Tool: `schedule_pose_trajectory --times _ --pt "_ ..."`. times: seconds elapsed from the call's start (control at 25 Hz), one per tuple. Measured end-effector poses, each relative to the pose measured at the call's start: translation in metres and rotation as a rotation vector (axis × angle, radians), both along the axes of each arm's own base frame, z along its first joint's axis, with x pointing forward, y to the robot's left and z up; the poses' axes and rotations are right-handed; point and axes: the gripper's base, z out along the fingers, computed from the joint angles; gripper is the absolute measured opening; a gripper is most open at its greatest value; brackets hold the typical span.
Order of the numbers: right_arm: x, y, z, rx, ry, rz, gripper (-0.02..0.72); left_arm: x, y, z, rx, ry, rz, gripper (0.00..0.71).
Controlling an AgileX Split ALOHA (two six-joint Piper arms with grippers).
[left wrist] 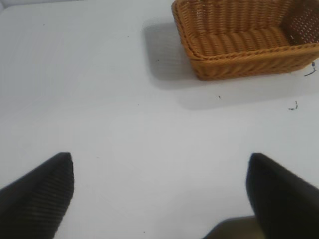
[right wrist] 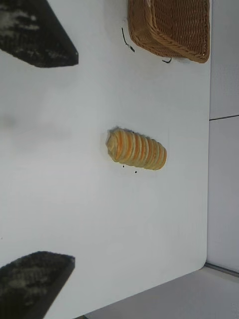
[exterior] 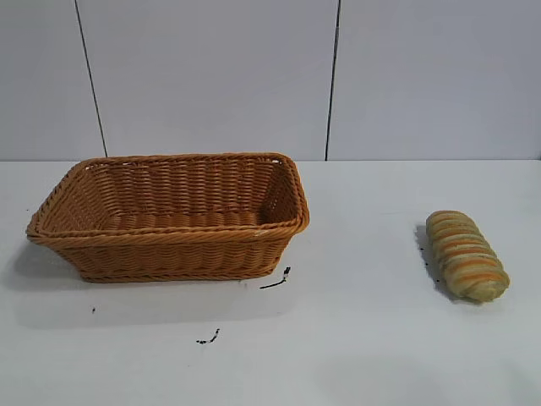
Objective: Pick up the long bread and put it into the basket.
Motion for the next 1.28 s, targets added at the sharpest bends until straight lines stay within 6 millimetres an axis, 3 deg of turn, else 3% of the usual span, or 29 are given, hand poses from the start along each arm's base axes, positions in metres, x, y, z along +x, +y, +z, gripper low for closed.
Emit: schedule_pose_trajectory --times 0.48,0.68,0.84,1.0,1.16,1.28 --pt "0.000 0.000 0.001 -0.009 0.002 0.004 0.693 0.000 0.000 0.000 0.000 0.000 0.000 0.696" --pt "0.019 0.000 0.026 -0.020 0.076 0.009 0.693 0.000 0.000 0.000 0.000 0.000 0.000 0.696" --pt "0.055 0.002 0.052 -0.024 0.194 0.010 0.693 0.000 0.000 0.000 0.000 0.000 0.000 0.696" --pt "0.107 0.003 0.066 -0.027 0.342 0.011 0.693 0.000 0.000 0.000 0.000 0.000 0.000 0.696" --pt "0.164 0.005 0.065 -0.032 0.490 0.012 0.693 0.000 0.000 0.000 0.000 0.000 0.000 0.696" --pt "0.209 0.006 0.052 -0.034 0.607 0.014 0.693 0.000 0.000 0.000 0.000 0.000 0.000 0.696"
